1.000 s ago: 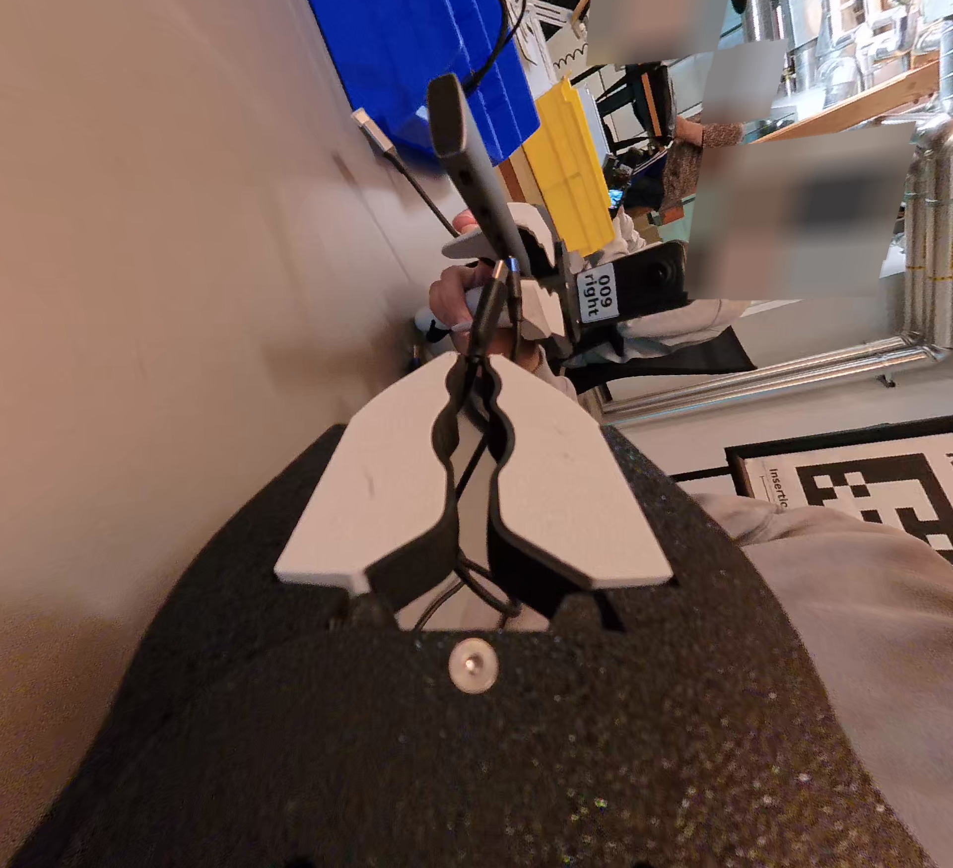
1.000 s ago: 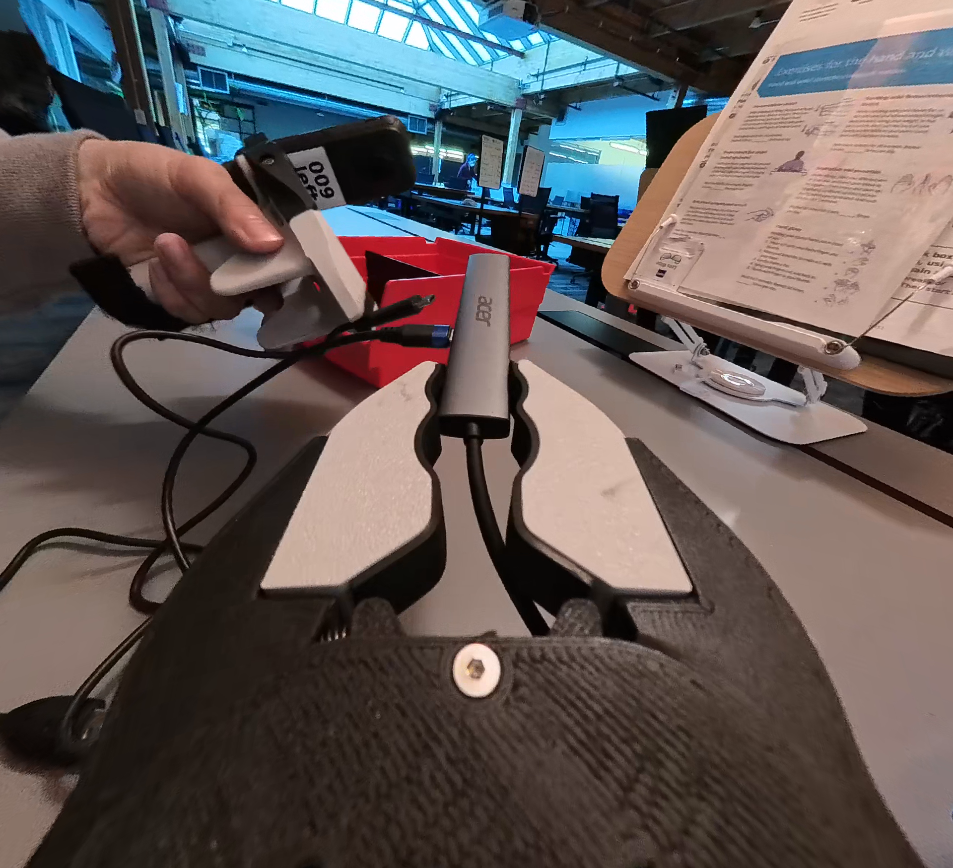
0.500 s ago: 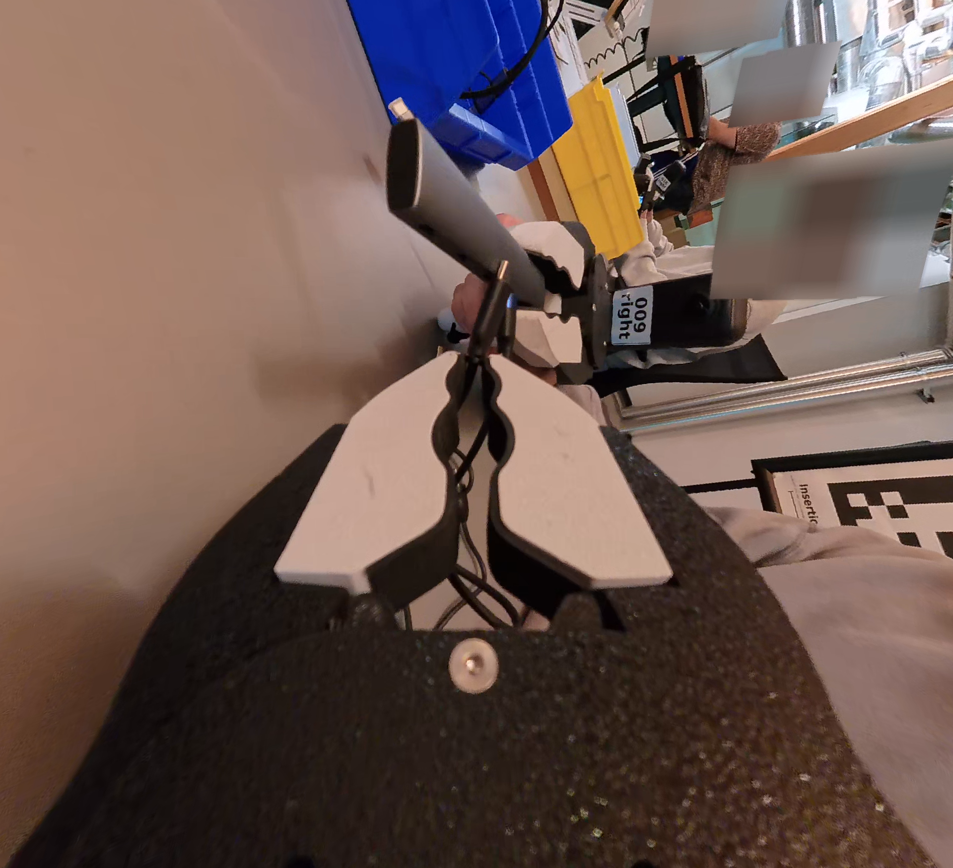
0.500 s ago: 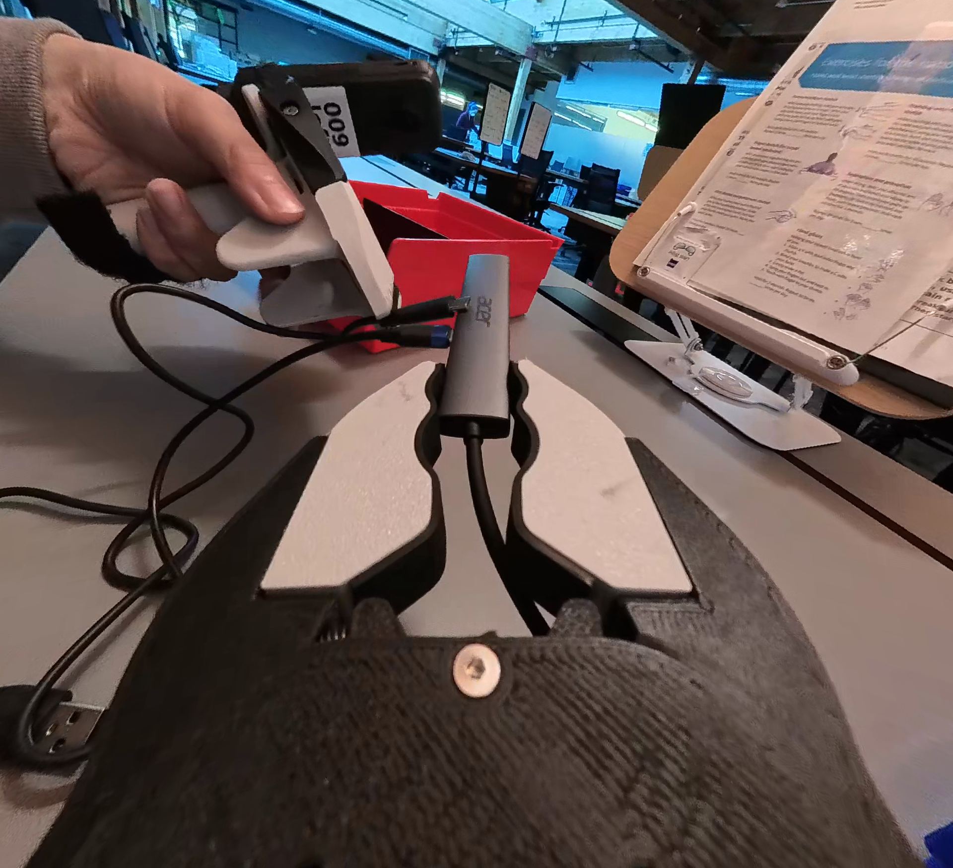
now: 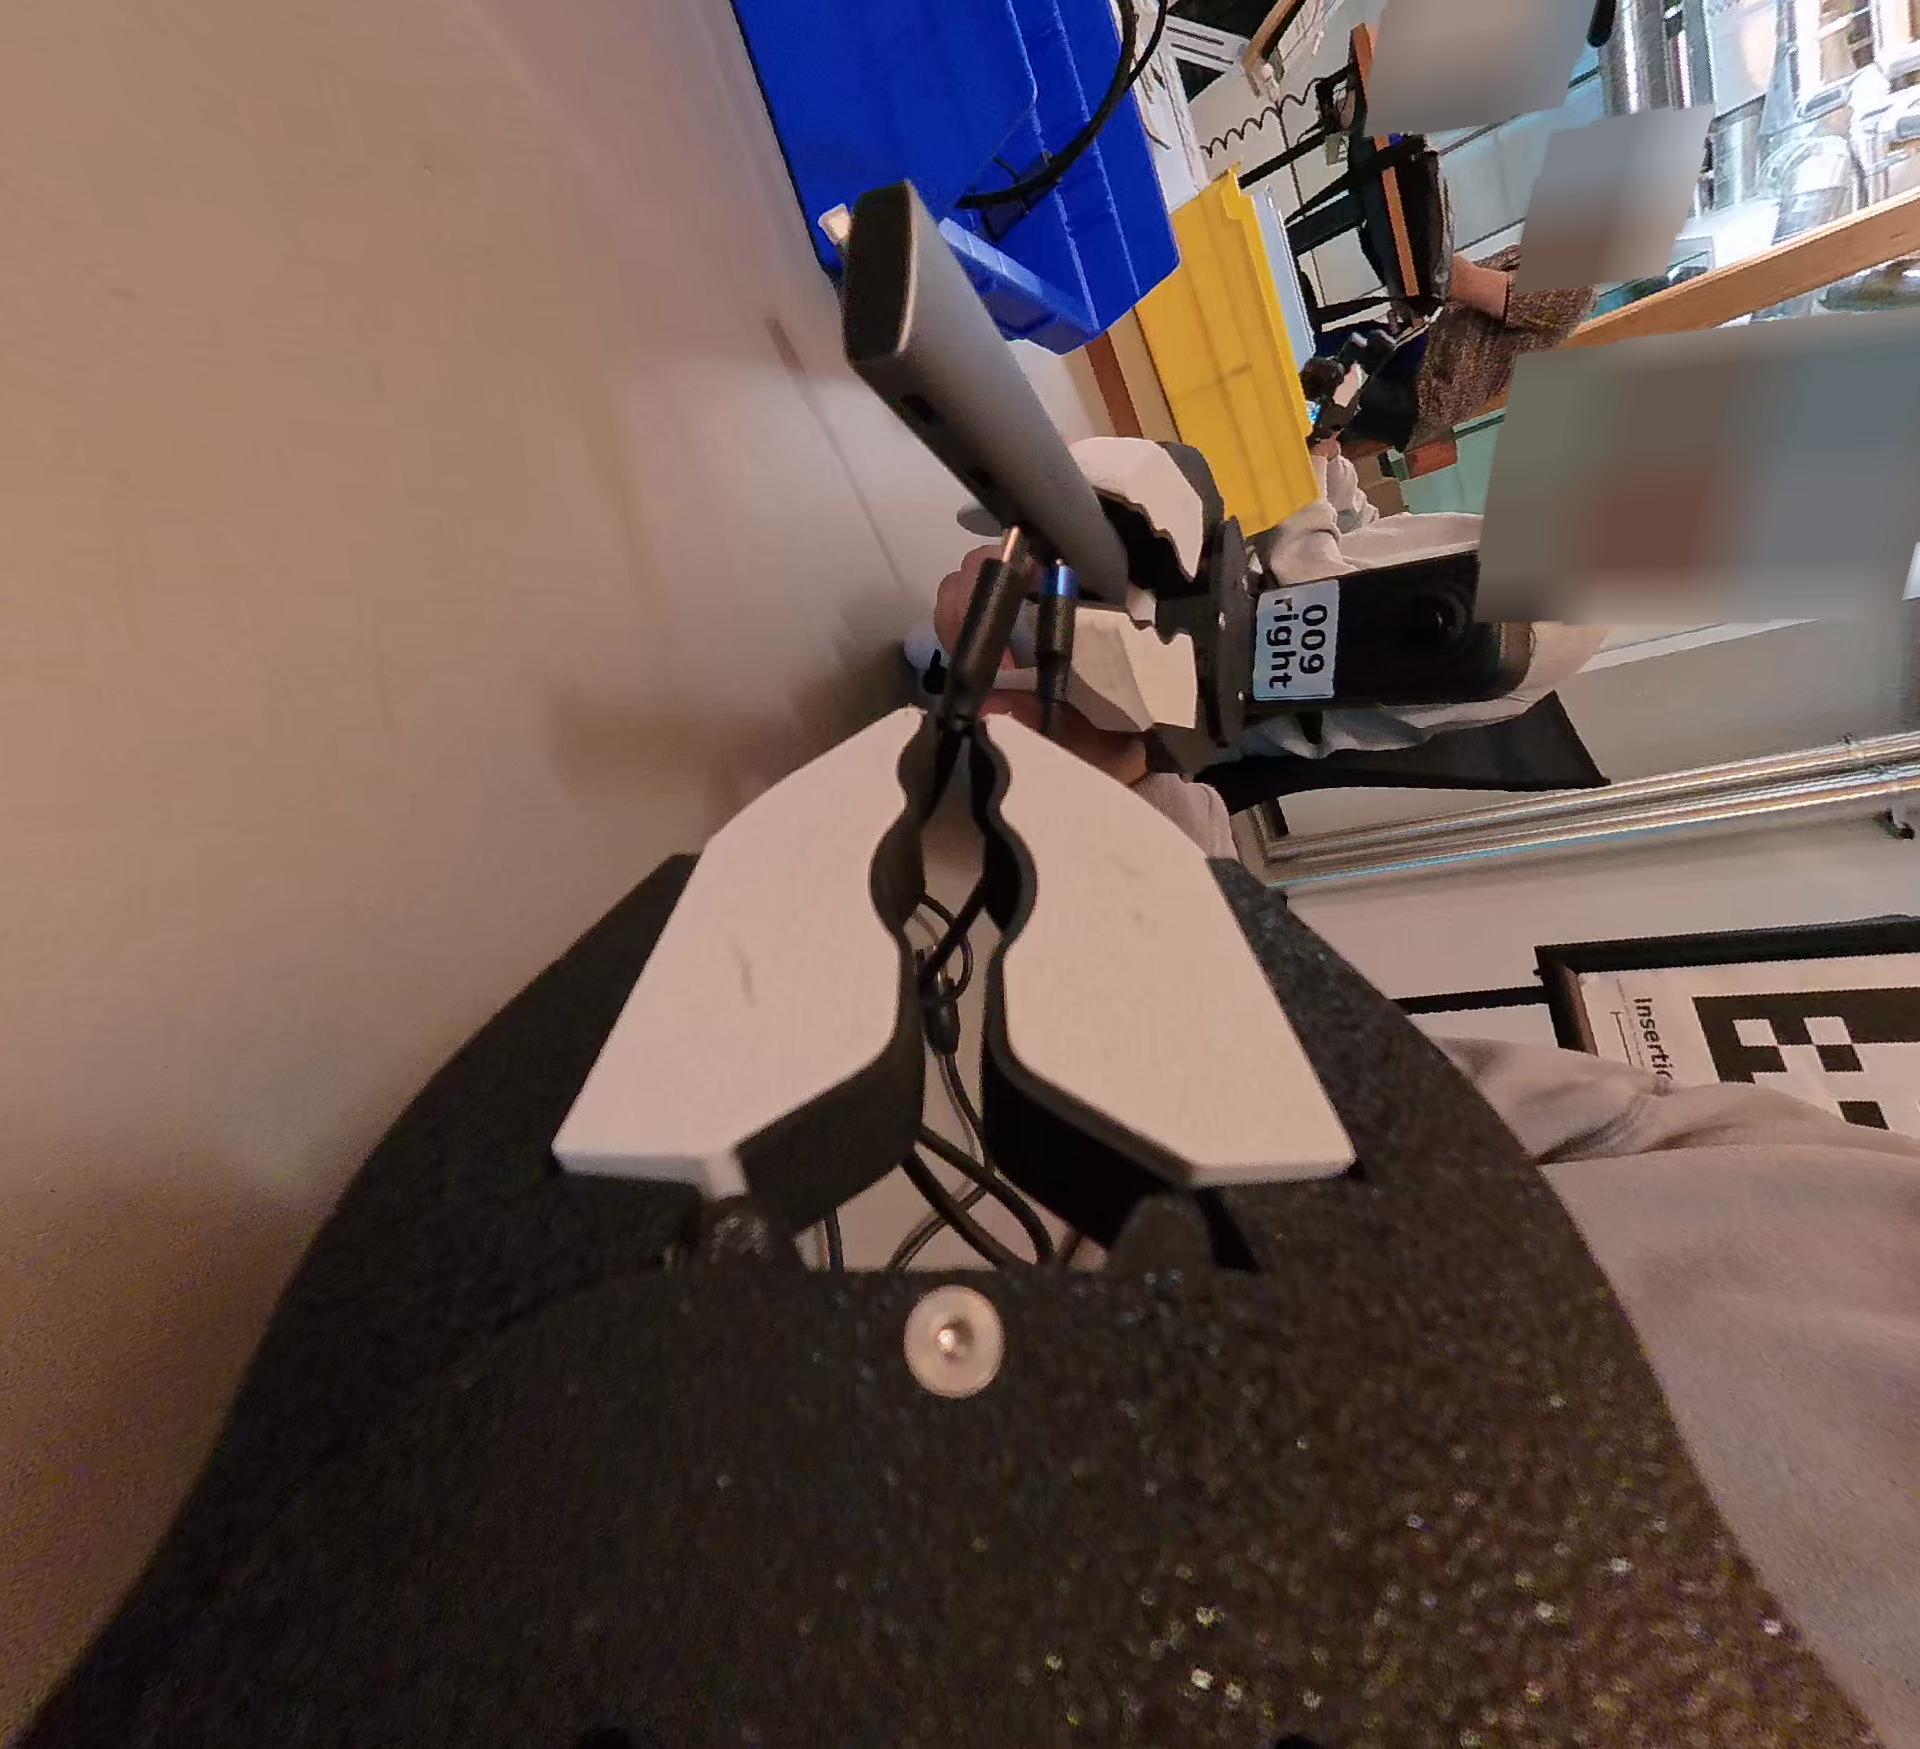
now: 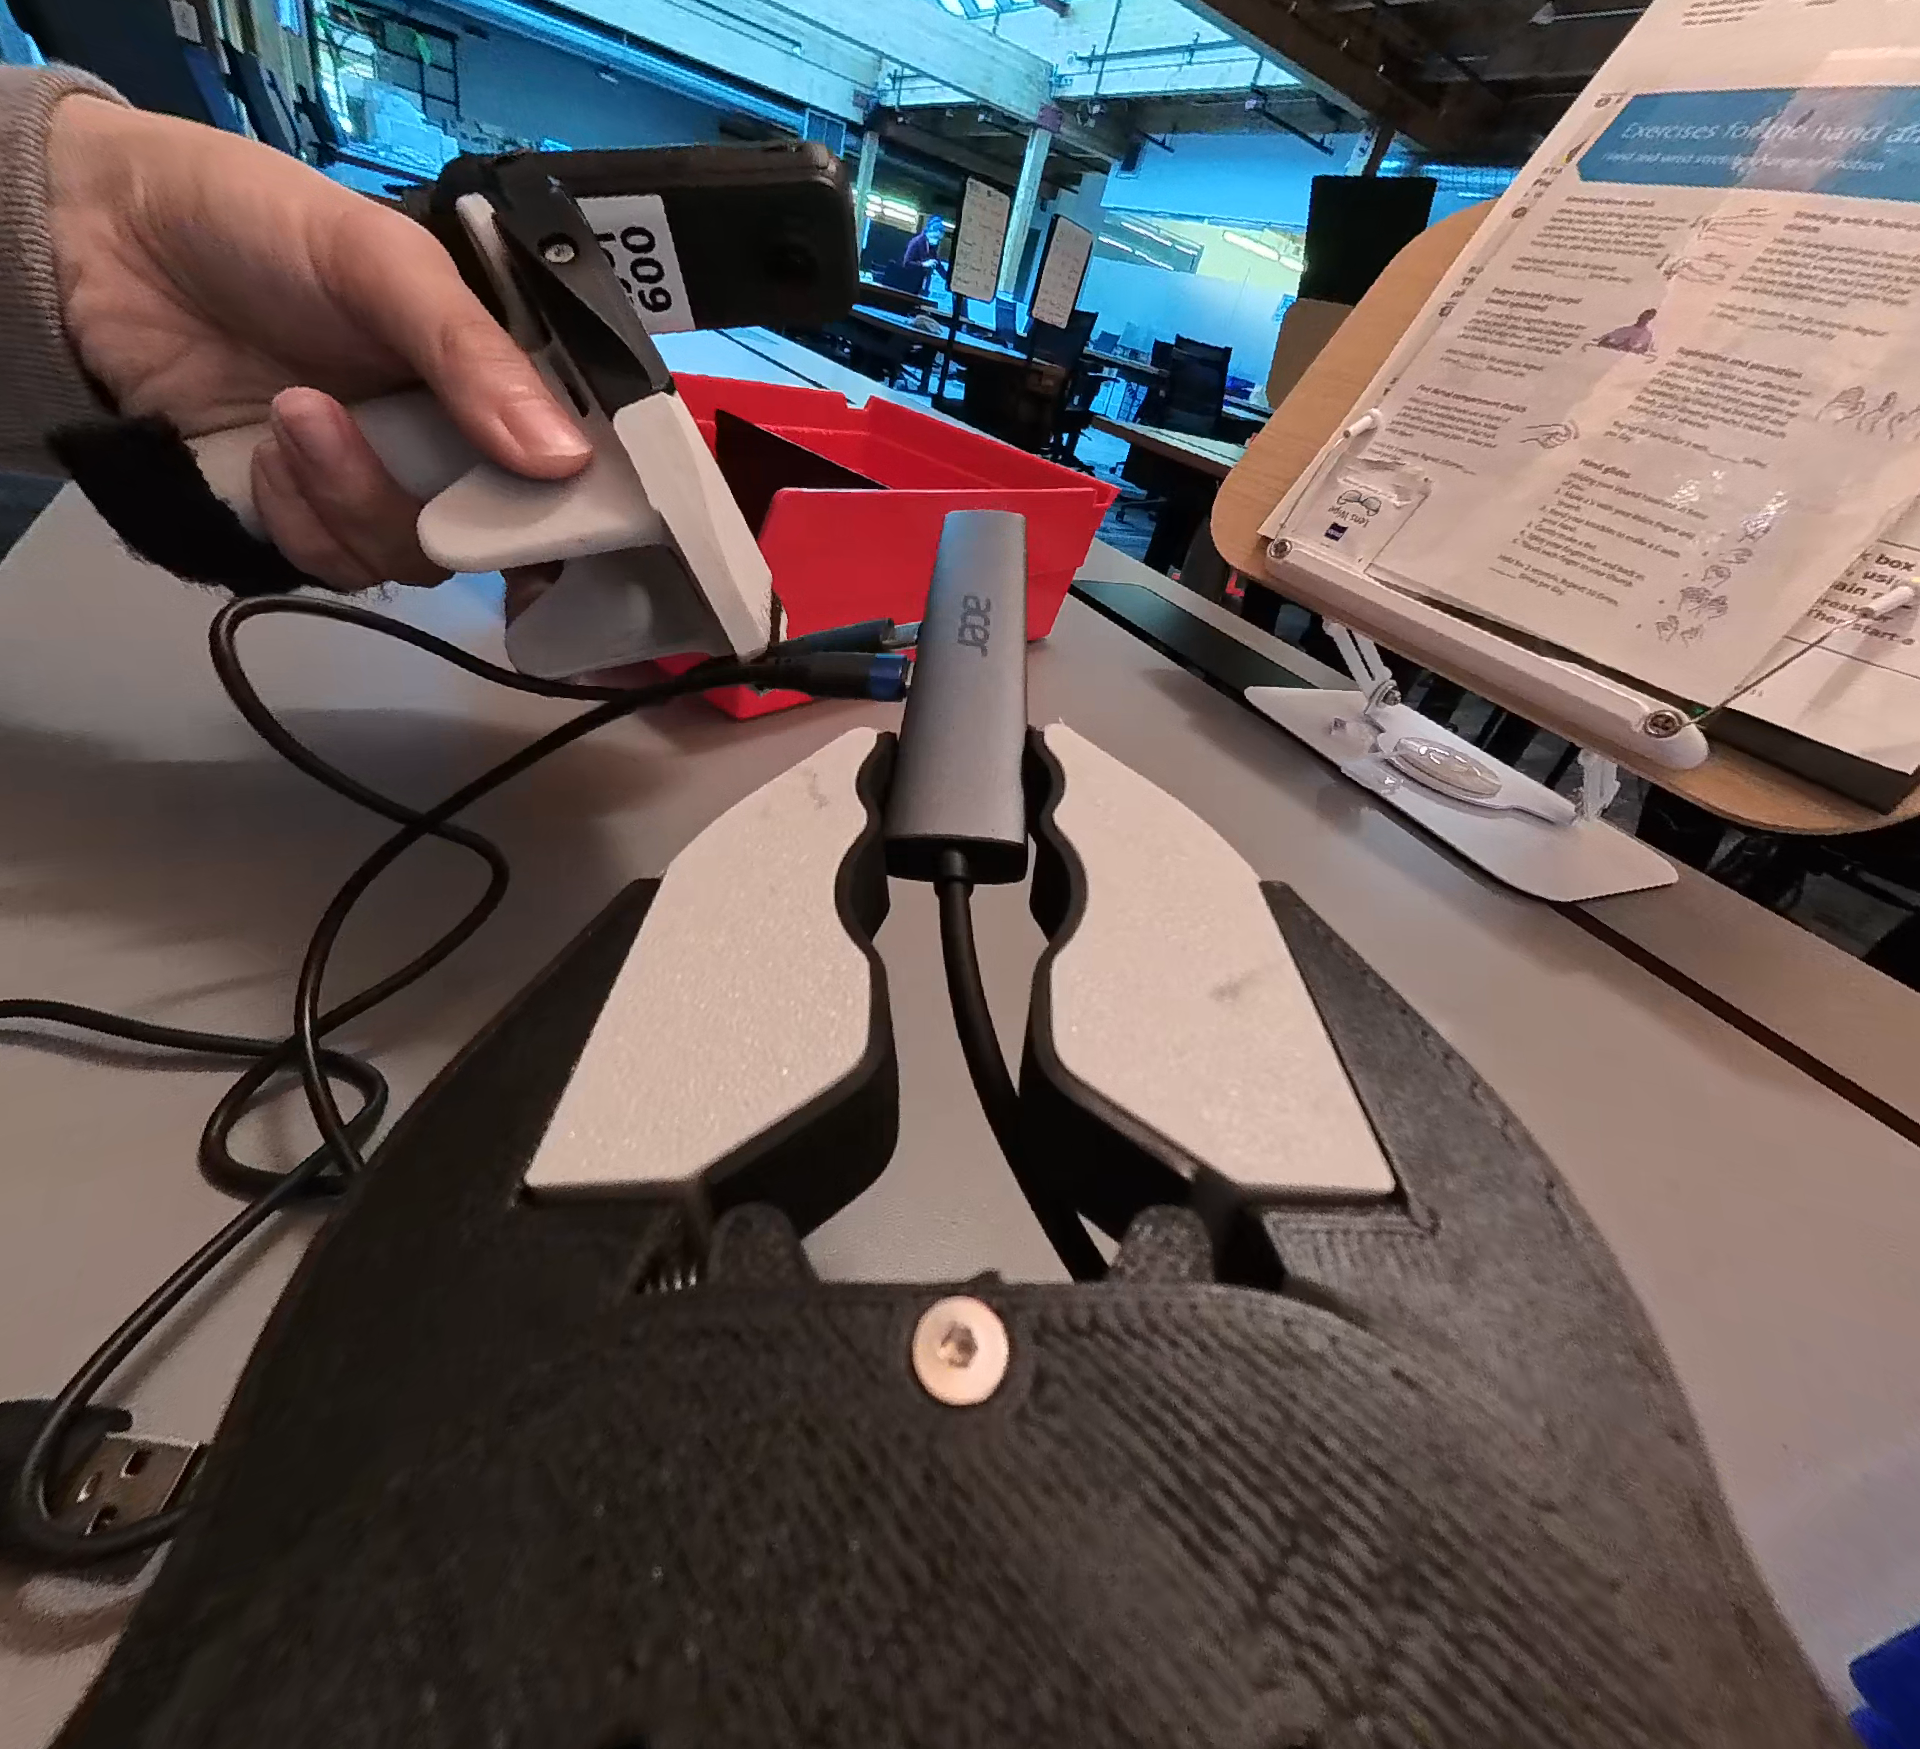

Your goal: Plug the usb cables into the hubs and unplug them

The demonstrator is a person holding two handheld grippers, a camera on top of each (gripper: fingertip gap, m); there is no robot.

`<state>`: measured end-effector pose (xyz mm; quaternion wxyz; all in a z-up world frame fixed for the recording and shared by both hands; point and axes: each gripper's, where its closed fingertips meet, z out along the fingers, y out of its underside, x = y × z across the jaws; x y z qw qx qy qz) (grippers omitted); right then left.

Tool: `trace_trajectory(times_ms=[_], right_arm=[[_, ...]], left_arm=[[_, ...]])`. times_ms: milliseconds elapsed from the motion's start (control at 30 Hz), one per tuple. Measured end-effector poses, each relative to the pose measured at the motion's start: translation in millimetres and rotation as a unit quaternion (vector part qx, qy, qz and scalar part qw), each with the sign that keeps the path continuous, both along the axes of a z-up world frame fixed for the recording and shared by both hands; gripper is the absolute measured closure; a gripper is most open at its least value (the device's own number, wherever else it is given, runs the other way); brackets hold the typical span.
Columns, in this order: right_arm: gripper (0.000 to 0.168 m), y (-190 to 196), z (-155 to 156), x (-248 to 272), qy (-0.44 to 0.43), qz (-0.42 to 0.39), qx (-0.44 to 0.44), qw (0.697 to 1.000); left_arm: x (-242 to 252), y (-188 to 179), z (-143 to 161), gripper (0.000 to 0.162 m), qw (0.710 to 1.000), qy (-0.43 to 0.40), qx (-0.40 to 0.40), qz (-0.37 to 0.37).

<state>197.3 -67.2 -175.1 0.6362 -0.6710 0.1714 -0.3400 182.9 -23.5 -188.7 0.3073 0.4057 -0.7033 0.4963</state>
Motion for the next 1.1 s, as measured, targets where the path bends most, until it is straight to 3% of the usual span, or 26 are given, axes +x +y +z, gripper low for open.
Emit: trace_trajectory(times_ms=[300, 467, 600, 767, 833, 967, 1100], right_arm=[[0.145, 3.4, -3.3, 0.3, -0.009, -0.007, -0.022, 1.0], [0.144, 3.5, -12.4, 6.5, -0.009, -0.041, -0.067, 0.997], [0.144, -1.7, -8.7, 10.2, 0.023, -0.044, -0.029, 0.998], [0.145, -4.3, -1.5, 13.1, 0.06, -0.038, 0.039, 0.997], [0.145, -5.5, 0.6, 13.4, 0.065, -0.036, 0.055, 0.996], [0.145, -7.1, 1.2, 14.3, 0.065, -0.04, 0.059, 0.995], [0.145, -4.4, 0.0, 13.8, 0.063, -0.04, 0.048, 0.996]], left_arm=[[5.0, 2.6, -1.8, 0.157, 1.0, -0.009, 0.013, 0.016], [11.5, 0.5, -4.2, 0.157, 0.992, -0.111, 0.055, 0.039], [19.0, -4.0, 0.4, 0.156, 0.957, -0.274, 0.079, 0.045], [26.1, -5.6, 2.9, 0.142, 0.878, -0.457, 0.131, 0.061], [28.6, -3.6, 1.9, 0.145, 0.842, -0.509, 0.165, 0.065], [26.2, -5.9, 11.7, 0.154, 0.81, -0.556, 0.166, 0.083], [29.3, -5.4, 14.9, 0.151, 0.813, -0.549, 0.161, 0.106]])
